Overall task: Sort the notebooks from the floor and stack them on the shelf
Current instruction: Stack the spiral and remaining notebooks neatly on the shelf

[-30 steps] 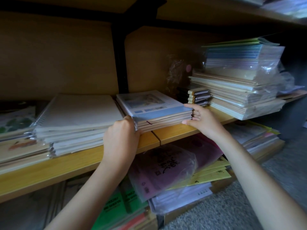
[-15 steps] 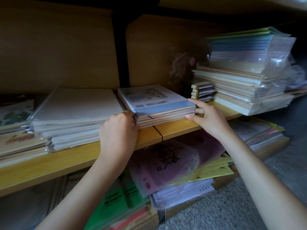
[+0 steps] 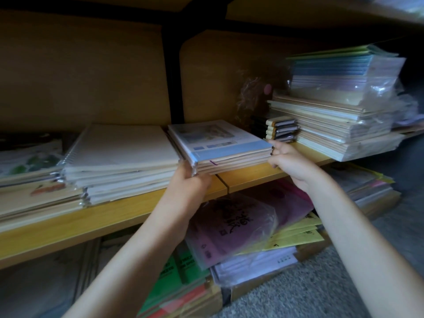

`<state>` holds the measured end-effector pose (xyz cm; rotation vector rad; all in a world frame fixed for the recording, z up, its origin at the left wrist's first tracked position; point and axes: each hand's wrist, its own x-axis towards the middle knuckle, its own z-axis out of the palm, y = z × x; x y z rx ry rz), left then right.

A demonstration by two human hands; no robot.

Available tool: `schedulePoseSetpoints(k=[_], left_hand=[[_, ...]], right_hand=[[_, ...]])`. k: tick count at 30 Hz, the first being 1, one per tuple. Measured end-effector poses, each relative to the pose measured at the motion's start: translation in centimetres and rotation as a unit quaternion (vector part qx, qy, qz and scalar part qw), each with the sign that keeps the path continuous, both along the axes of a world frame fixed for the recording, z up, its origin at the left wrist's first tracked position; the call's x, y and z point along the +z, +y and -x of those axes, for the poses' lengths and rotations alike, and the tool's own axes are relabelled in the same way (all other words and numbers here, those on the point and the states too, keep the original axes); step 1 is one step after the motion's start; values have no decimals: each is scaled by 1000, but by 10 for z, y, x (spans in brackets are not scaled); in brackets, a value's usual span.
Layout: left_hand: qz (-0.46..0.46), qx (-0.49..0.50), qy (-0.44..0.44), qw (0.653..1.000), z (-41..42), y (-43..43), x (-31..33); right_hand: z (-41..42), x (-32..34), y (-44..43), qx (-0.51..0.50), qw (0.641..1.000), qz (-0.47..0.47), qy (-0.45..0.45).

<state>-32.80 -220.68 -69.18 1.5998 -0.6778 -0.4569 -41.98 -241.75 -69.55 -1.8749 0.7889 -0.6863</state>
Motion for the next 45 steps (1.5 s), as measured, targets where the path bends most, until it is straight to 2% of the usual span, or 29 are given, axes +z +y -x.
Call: schedulePoseSetpoints(k=[4, 13, 20, 22, 24, 26, 28, 30, 31, 33, 35, 36, 39, 45], left_hand=[[4, -4, 14, 1000, 9, -11, 0], [-24, -14, -23, 999, 9, -7, 4], [-87, -35, -43, 995, -1, -3, 3], [-80, -31, -63, 994, -1, 3, 3], [-82, -33, -152, 984, 5, 22, 3], [-80, -1, -295, 952, 12, 52, 4], [-67, 71, -416, 904, 6, 87, 9], [-81, 185, -439, 875, -25, 110, 9], [-108, 228, -428, 868, -45, 120, 10], [-165, 249, -355, 886, -76, 132, 12], [-173, 210, -289, 918, -90, 136, 13], [-174, 194, -281, 924, -94, 136, 12], [-185, 205, -308, 911, -104, 133, 7], [-258, 246, -362, 861, -99, 120, 7]], right_hand=[[-2, -1, 11, -16, 999, -12, -34], [-2, -2, 15, -10, 997, 3, -77], [-3, -7, 10, 4, 997, 11, -76], [-8, -12, 15, -36, 996, 16, -81], [-14, -24, 33, -147, 976, 88, -132], [-17, -36, 60, -213, 927, 223, -212], [-22, -45, 85, -197, 884, 335, -259], [-28, -39, 106, -169, 852, 411, -276], [-32, -33, 115, -159, 838, 445, -272], [-42, -22, 130, -131, 828, 499, -221], [-55, -18, 141, -91, 849, 497, -156], [-61, -17, 143, -72, 867, 475, -133], [-74, -21, 142, -33, 901, 428, -64], [-79, -11, 124, 37, 895, 443, 35]])
